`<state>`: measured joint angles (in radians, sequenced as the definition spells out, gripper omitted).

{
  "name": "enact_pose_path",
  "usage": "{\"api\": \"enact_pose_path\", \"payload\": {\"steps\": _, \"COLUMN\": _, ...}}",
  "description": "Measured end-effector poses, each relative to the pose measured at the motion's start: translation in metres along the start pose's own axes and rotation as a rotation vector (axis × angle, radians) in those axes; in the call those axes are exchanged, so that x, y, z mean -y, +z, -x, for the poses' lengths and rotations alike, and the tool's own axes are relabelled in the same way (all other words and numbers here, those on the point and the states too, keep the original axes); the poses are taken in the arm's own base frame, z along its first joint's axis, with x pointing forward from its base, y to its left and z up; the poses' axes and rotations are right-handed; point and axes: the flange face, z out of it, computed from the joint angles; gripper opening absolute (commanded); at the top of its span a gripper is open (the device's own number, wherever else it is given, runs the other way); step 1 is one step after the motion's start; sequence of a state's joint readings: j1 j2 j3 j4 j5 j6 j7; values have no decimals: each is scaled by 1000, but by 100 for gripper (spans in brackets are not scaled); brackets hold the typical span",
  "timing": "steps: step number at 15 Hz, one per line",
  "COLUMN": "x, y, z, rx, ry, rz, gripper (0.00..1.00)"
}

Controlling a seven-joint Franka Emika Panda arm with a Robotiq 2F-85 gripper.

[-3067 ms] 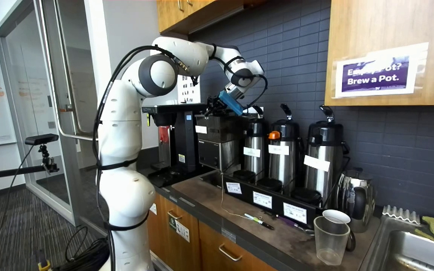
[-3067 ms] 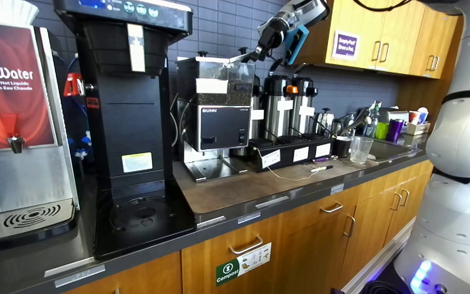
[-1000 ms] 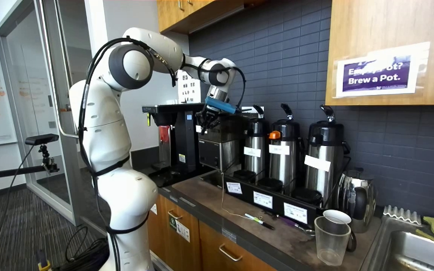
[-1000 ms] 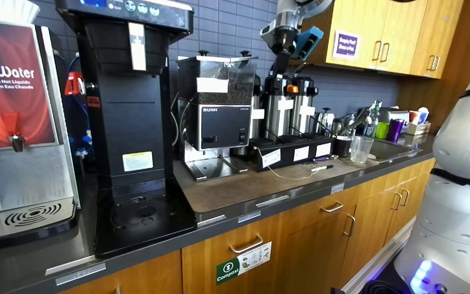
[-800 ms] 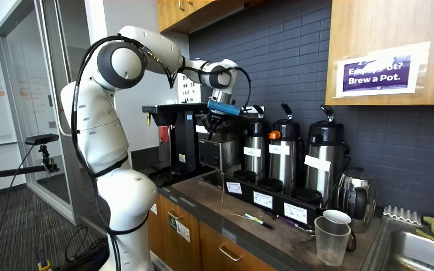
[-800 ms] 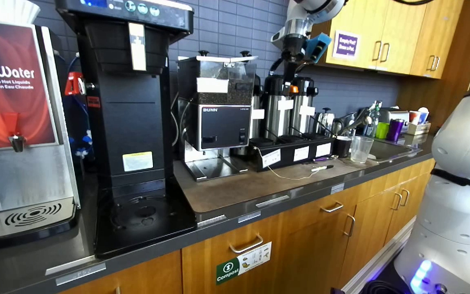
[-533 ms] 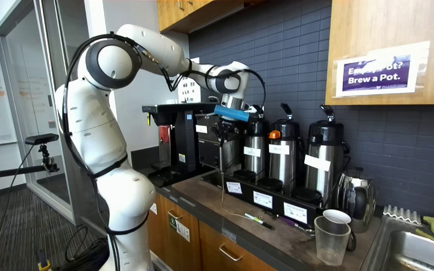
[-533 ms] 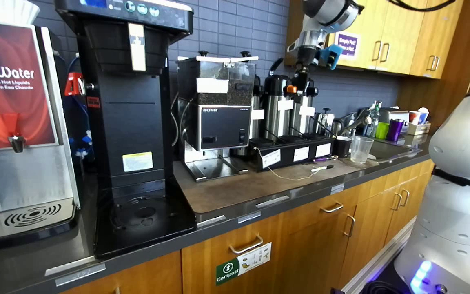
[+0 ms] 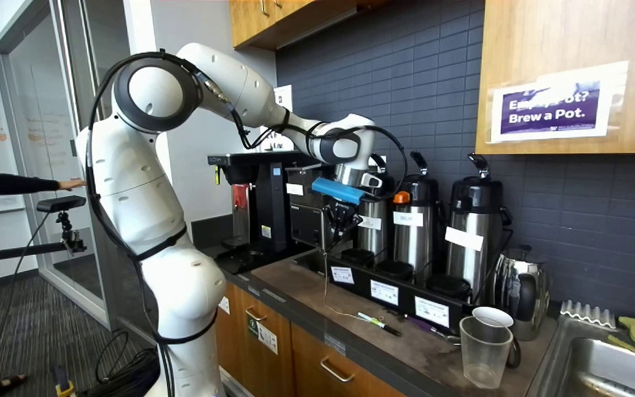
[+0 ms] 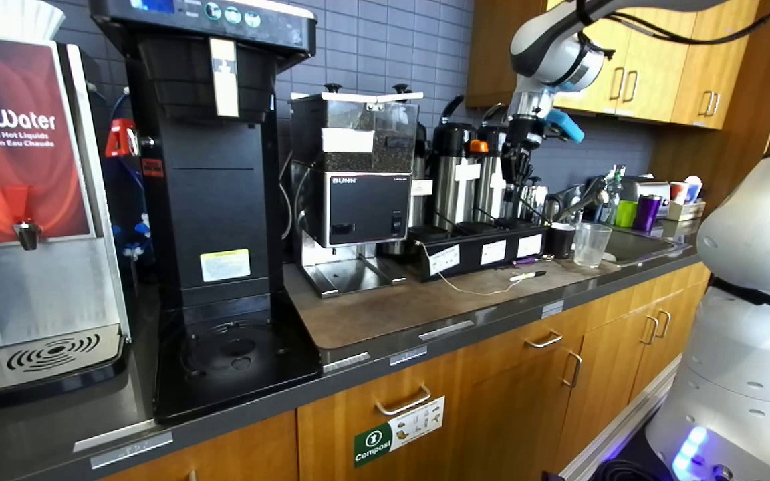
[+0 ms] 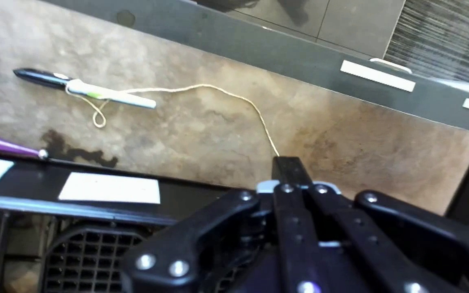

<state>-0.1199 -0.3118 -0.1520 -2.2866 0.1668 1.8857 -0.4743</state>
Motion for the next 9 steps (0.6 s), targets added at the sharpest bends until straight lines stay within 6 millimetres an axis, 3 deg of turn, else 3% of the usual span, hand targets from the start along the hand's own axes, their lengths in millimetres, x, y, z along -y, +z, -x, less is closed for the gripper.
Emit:
{"api": "enact_pose_path", "payload": {"steps": 1, "x": 0, "y": 8, "z": 5, "rx": 18, "ry": 41, "rz": 23, "gripper": 28}}
{"api": "enact_pose_path", "payload": {"steps": 2, "x": 0, "y": 15, "z": 10, "rx": 37, "ry": 80, "rz": 44, "gripper": 32}}
{"api": "enact_pose_path", "payload": {"steps": 3, "x": -1, "y": 20, "z": 16, "rx": 53, "ry": 114, "rz": 62, "gripper": 14}}
{"api": "enact_pose_path", "payload": {"steps": 6, "x": -1, "y": 23, "z": 18, "rx": 59, "ry": 119, "rz": 61, "gripper": 31}}
{"api": "enact_pose_path", "payload": {"steps": 9, "x": -1, "y": 24, "z": 17, "rx": 60, "ry": 118, "rz": 61, "gripper": 32}}
